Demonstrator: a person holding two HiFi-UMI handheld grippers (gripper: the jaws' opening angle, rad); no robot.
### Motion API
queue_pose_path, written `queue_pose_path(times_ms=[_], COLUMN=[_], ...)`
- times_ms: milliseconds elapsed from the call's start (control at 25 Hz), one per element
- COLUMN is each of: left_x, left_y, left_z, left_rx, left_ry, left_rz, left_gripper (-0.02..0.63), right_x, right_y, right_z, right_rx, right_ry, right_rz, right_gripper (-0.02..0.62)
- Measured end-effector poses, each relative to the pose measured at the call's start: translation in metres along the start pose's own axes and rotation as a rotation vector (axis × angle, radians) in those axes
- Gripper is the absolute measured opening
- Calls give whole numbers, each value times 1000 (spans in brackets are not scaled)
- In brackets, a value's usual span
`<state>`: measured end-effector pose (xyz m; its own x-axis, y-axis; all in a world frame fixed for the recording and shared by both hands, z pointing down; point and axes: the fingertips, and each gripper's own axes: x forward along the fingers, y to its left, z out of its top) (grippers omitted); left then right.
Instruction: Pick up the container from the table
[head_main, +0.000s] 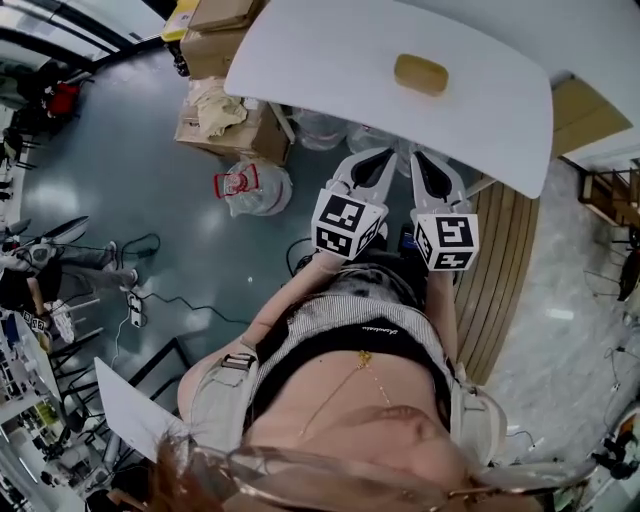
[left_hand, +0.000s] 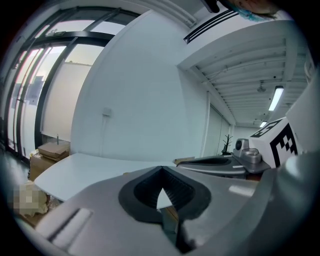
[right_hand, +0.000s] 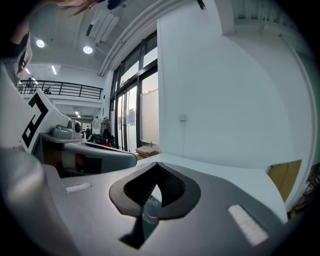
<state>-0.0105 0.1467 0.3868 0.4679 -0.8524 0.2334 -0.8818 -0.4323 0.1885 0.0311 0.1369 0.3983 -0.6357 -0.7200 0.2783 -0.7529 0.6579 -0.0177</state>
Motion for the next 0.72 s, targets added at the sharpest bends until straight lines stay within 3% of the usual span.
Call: queue_pose_path(times_ms=[400, 720], left_x=[29, 52], left_y=[-5, -19], left_z=[4, -3], left_rx=[1, 6], left_ry=[16, 40], left_rz=[68, 59], left_gripper=[0, 0], right_x=[10, 1], right_y=[-29, -54], right_z=[5, -5], right_rx=[-2, 36], right_ry=[-14, -23], right_rz=[76, 58], right_gripper=[26, 26])
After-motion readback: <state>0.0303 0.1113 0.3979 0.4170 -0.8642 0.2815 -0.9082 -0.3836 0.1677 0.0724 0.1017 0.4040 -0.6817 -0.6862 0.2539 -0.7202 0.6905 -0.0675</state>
